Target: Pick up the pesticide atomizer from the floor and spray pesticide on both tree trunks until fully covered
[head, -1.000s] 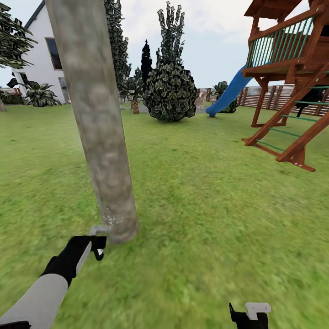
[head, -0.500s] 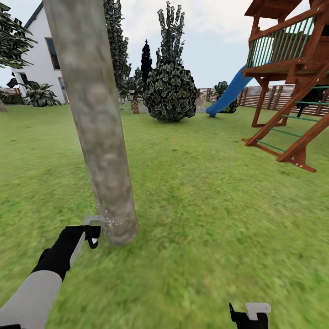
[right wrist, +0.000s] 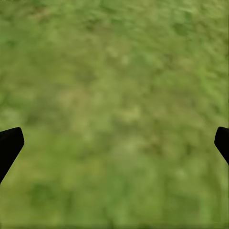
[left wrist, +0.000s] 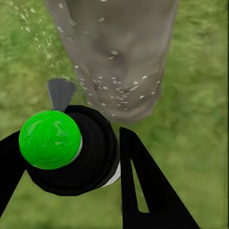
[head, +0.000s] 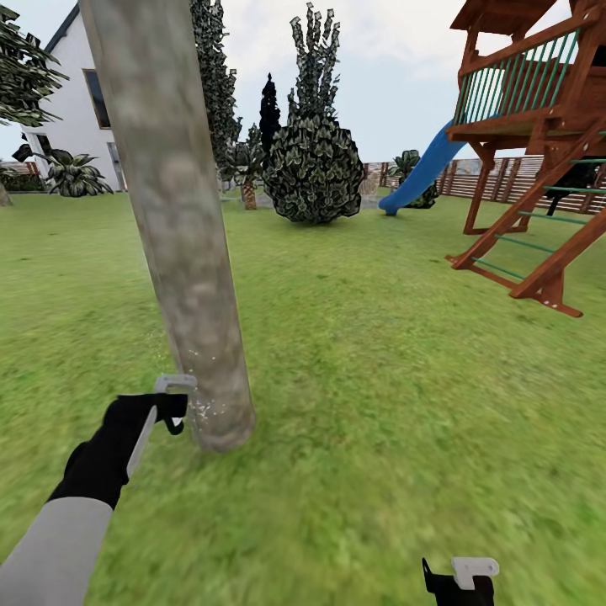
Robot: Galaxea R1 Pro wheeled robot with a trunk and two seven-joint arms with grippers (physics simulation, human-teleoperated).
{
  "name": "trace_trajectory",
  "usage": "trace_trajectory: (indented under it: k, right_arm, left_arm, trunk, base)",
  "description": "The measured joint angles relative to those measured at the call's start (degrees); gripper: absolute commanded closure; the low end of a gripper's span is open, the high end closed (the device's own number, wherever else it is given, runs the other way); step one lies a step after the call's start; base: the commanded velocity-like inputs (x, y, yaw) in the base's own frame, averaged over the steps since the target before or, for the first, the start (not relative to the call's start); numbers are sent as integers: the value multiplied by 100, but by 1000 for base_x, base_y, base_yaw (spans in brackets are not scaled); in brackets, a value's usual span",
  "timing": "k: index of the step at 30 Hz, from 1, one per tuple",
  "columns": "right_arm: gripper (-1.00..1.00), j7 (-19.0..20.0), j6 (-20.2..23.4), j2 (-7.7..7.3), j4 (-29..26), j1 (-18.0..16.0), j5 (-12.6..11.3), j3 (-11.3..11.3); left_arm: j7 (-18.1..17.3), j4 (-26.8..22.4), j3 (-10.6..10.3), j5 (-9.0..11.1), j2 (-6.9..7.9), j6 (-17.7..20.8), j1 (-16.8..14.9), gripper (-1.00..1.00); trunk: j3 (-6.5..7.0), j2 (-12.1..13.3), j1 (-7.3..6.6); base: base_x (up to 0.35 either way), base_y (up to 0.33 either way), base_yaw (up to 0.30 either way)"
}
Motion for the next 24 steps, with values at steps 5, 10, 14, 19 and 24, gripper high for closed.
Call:
trace_trajectory:
  k: [5,10,14,19,24]
  right_arm:
    - [-100,0,0,16,0,0,-5,0]
    - [-100,0,0,5,0,2,-5,-3]
    - [-100,0,0,0,-4,2,-5,-5]
    - [-100,0,0,0,-8,-1,-5,-5]
    - [-100,0,0,0,-4,0,-5,-1]
  left_arm:
    - [33,-3,51,-82,11,-11,2,100]
    - [62,49,68,-86,51,-12,53,100]
    - [85,88,98,-90,61,-29,299,100]
    - [464,102,102,-56,62,-61,462,100]
    - [480,103,88,7,9,-65,485,100]
  trunk:
    - [0,0,0]
    - [0,0,0]
    - [0,0,0]
    - [0,0,0]
    - [0,0,0]
  base:
    - [36,-1,202]
    - [210,-138,102]
    - [105,-244,2]
    - [6,-273,0]
    - [23,-273,215]
